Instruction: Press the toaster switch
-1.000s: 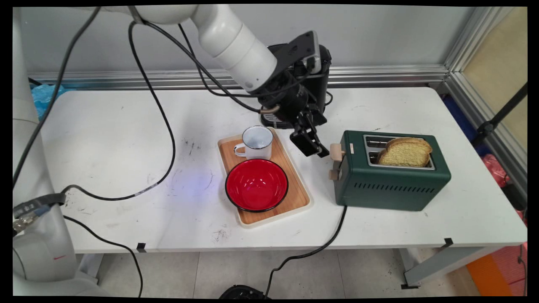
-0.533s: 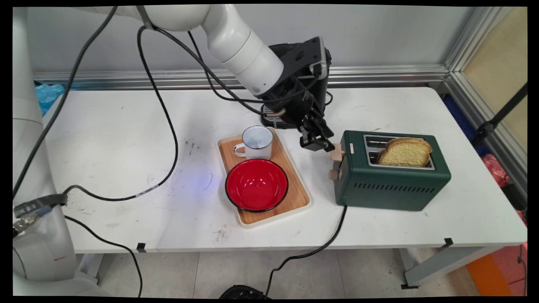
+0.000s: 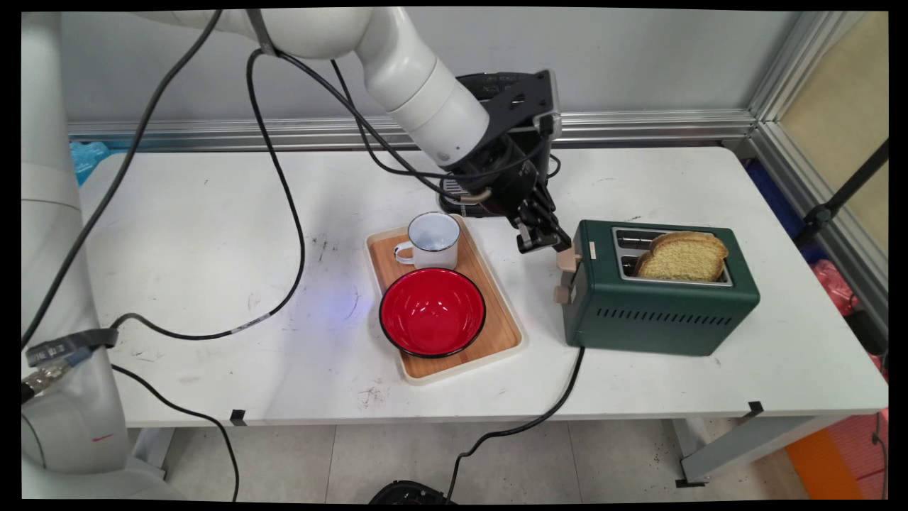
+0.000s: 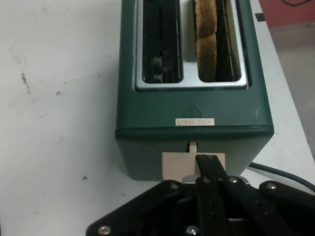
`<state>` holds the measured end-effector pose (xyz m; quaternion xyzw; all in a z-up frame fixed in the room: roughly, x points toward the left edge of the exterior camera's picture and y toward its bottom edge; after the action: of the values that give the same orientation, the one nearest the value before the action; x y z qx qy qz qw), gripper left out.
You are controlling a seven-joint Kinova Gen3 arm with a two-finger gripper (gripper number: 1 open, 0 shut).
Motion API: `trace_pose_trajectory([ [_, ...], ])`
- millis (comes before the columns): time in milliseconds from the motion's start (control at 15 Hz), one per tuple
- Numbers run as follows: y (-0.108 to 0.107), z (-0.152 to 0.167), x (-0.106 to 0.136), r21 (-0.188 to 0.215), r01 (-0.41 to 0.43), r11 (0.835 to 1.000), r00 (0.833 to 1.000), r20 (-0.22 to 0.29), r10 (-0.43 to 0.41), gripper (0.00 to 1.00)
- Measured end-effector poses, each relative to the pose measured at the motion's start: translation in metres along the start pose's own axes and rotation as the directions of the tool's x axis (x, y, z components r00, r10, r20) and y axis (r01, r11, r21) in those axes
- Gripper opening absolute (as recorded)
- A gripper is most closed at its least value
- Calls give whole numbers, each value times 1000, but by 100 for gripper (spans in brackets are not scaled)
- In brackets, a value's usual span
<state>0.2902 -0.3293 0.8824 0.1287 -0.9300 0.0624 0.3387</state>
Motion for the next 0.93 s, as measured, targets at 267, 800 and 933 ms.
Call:
trace_pose_trajectory([
  [267,1,10,0,-6,-7,1000,1000,10,7,0],
  [800,0,33,-2,-2,-27,1000,999,35,27,0],
  [933,0,39,-4,-4,-29,1000,999,42,29,0],
])
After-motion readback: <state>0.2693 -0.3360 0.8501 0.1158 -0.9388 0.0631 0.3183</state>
